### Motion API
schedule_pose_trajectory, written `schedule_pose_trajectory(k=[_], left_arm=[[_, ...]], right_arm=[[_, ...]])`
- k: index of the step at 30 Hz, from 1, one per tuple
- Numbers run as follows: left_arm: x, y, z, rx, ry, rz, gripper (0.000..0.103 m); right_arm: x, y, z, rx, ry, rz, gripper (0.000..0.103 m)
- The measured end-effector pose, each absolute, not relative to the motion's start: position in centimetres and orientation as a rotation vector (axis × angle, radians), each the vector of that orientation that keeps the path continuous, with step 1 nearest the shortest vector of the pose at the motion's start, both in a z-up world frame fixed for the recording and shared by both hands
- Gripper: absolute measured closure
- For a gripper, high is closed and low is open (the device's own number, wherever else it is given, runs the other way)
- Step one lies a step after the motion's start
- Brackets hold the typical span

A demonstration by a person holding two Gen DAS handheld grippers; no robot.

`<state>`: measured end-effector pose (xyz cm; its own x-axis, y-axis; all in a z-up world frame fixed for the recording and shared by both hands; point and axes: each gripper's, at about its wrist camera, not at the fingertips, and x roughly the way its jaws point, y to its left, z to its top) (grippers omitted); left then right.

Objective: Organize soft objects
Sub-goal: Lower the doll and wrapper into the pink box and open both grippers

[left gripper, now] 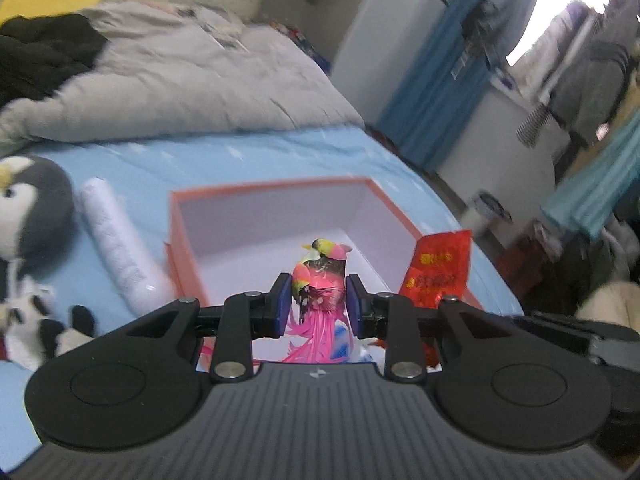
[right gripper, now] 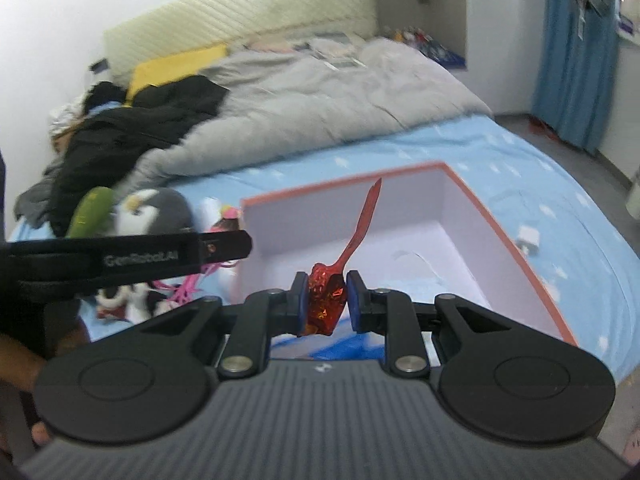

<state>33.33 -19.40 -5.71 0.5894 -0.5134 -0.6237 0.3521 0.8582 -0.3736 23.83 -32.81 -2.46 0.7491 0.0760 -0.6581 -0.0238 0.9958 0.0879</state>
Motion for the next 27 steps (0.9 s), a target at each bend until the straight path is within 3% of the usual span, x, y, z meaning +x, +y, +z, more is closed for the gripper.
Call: schedule_pose_trajectory(k=[13,16,19,27], left_arm=[[37.0,-23.3,-11.7,-0.17,0.949,-0.535,0.07],[37.1,-23.1,-11.6,-0.168,0.945,-0.538,0.066],[36.8,-23.0,-11.5,-0.168,0.949,-0.53,0.057],[33.9,-22.1,-8.1,-0.148,0.871,-0.535,0.056]], right_arm=[[25.9,-37.6,-9.2,0.169,0.942,-0.059,0.079],[25.9,-37.9,-9.7,0.205,0.948,-0.042,0.079],[26.0,-38.2,-10.0,0.231,0.968,-0.041,0.075],[24.4,-38.1,-8.0,0.245,0.913,-0.054,0.074]])
